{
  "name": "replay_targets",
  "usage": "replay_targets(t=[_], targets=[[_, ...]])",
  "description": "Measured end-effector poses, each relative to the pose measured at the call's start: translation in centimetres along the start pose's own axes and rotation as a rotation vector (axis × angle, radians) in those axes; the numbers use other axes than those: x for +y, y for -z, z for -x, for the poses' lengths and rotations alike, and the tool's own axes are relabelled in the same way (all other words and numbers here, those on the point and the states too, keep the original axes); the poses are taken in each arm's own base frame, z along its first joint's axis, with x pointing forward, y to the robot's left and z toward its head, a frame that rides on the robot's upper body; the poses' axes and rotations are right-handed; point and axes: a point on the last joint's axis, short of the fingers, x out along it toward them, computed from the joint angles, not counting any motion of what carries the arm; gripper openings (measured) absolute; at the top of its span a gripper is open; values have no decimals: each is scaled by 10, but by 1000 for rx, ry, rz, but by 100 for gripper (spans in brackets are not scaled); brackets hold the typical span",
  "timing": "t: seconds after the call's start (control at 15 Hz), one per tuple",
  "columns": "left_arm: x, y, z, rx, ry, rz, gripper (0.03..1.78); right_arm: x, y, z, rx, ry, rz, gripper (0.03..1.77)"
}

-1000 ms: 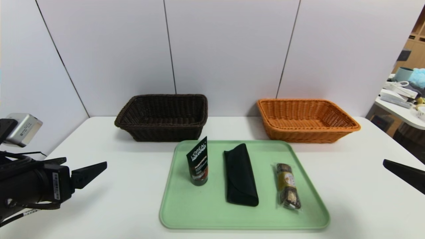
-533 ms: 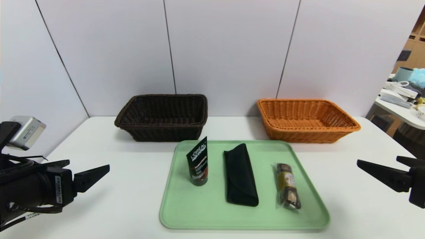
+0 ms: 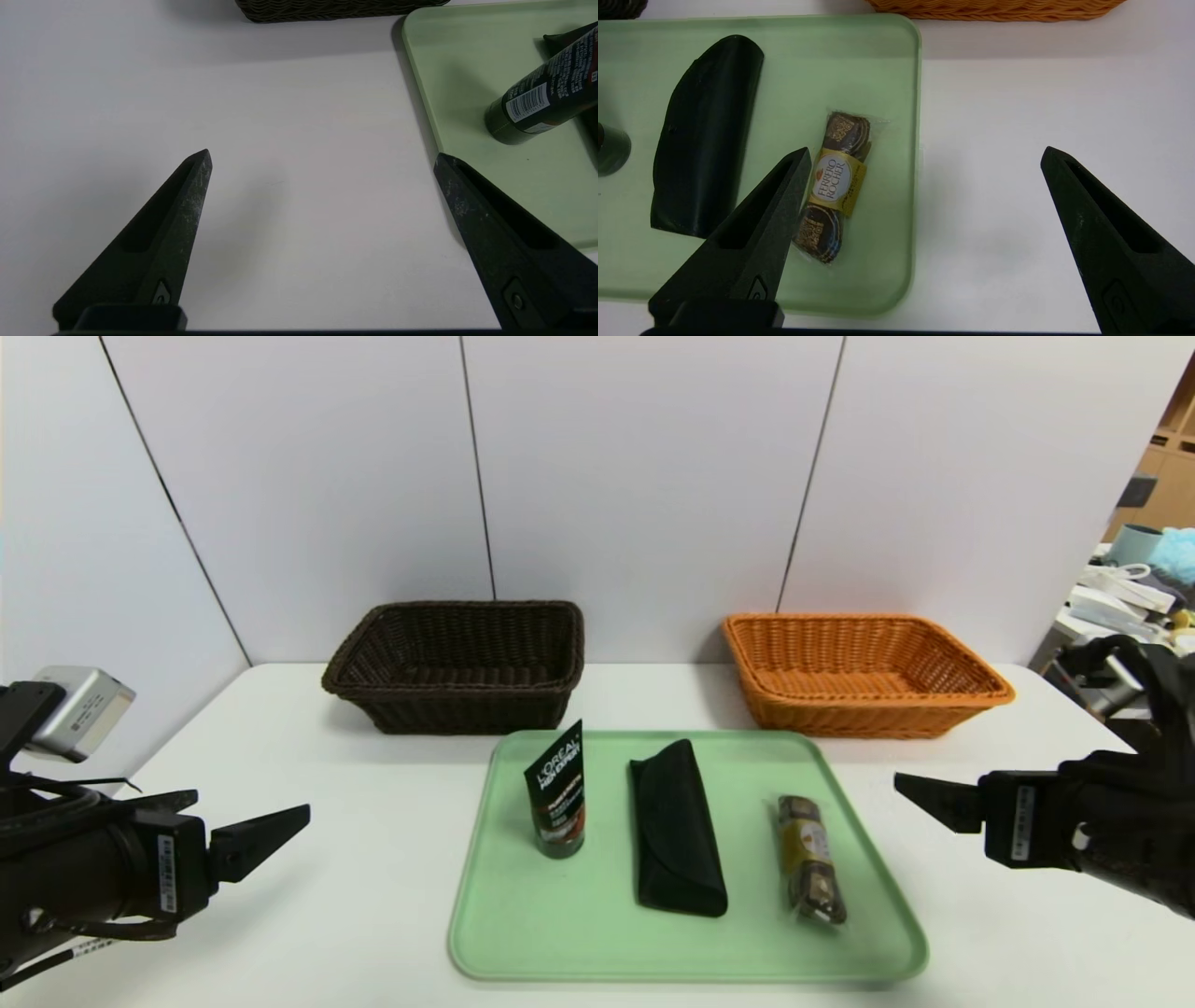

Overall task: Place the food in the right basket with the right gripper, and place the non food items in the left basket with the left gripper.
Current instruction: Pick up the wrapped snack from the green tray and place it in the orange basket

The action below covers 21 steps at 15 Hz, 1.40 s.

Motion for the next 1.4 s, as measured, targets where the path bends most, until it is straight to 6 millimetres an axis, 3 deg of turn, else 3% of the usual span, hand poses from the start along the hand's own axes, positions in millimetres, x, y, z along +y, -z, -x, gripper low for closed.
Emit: replay_targets(t=[0.33, 0.67, 1.4], targets=[[0, 0, -1, 4, 1, -2, 169, 27, -4, -23, 92, 31, -29, 170], [0, 0, -2, 7, 2, -2, 169, 45, -12, -21, 232, 61, -51, 170], [0, 2, -6, 29, -1, -4, 169, 73, -7, -29, 452, 42, -77, 170]])
